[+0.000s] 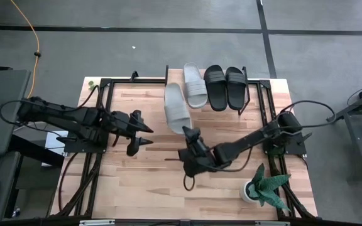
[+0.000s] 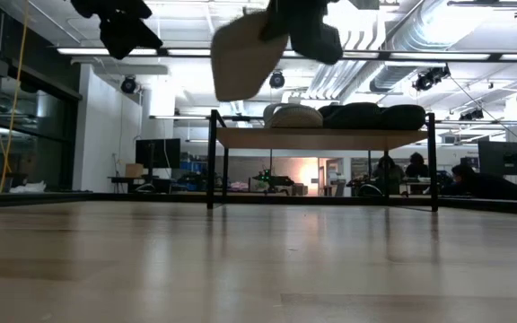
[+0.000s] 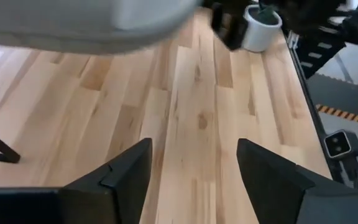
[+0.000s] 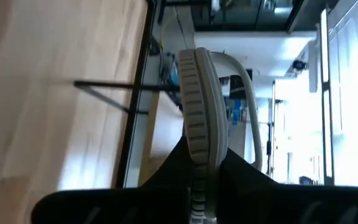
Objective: Pick and place slides into the shelf
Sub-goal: Put the gray slipper on the shelf
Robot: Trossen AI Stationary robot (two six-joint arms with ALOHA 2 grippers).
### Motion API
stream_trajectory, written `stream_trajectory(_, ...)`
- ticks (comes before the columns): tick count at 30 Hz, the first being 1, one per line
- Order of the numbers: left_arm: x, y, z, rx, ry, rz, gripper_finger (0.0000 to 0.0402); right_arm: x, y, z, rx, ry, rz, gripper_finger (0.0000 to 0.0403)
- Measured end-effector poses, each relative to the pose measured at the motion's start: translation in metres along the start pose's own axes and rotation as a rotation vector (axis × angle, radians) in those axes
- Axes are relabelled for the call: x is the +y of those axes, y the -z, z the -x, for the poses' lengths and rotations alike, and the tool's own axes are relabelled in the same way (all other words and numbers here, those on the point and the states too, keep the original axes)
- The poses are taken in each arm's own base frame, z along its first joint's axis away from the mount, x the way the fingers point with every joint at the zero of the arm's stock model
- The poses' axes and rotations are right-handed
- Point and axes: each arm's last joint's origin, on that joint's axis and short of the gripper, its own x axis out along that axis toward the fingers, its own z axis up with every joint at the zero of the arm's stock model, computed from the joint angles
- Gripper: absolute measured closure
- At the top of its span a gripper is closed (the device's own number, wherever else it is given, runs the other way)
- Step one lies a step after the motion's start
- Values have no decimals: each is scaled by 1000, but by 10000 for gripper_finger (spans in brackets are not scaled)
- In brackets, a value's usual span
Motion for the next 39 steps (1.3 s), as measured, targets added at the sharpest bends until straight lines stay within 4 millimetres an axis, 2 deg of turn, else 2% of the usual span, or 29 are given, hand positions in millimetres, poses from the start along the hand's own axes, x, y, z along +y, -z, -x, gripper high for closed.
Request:
stream_trajectory(5, -7, 4, 1, 8, -12, -56, 193, -3, 7, -20, 56, -2, 16, 400)
stream_trajectory(17, -7, 4, 1, 5, -29, -82, 208, -8, 23, -54, 136, -38, 65, 400)
stream_trajectory(29, -6, 3, 1, 1, -38, -82, 215, -19, 43, -103, 174, -114, 78, 400)
stream_trajectory(34, -6, 3, 1, 1, -38, -82, 215, -23, 48, -114, 189, -112, 86, 400)
stream_trajectory(39, -6, 3, 1, 1, -38, -84, 217, -29, 45, -118, 155, -93, 96, 400)
